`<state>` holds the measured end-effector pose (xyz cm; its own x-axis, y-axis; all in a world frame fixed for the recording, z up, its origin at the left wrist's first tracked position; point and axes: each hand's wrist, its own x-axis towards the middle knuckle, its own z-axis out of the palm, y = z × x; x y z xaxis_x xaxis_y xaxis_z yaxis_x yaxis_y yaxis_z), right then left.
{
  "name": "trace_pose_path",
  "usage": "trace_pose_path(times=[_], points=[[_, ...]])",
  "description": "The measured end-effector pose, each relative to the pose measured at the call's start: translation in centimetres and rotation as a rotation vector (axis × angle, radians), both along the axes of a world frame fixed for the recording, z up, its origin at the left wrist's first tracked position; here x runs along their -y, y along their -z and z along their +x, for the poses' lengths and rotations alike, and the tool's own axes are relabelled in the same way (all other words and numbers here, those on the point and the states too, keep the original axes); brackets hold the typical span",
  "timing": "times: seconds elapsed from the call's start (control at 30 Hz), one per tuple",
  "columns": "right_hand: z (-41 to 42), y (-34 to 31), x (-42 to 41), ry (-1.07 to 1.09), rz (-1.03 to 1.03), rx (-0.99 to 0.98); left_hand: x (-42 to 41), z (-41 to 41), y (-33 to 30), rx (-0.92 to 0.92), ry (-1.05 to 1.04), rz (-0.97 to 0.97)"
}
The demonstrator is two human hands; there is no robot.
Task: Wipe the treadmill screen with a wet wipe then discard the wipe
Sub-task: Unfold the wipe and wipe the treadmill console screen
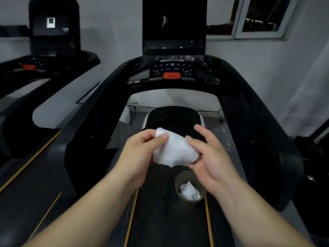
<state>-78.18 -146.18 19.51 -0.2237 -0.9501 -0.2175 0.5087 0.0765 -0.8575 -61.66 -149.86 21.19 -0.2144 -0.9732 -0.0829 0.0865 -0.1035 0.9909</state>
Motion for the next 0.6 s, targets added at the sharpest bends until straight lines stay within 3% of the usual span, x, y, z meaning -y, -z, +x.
trace_pose_path(times=[0.2, 0.33, 0.47, 0.6], points=[[-1.9, -9.0, 5.0, 0.009, -0.211, -0.276, 5.0, -0.8, -9.2, 0.027, -0.035, -0.140], [-2.1, -13.6, 8.2, -0.044, -0.312, -0.502, 8.3, 0.4, -13.9, 0.330, 0.024, -0.422], [-1.1, -16.3, 11.5, -0.134, -0.350, -0.745, 11.7, 1.6, -16.4, 0.557, -0.034, -0.563], [0.3, -18.3, 15.4, -0.080, -0.329, -0.936, 15.7, 3.3, -18.5, 0.534, -0.056, -0.570]])
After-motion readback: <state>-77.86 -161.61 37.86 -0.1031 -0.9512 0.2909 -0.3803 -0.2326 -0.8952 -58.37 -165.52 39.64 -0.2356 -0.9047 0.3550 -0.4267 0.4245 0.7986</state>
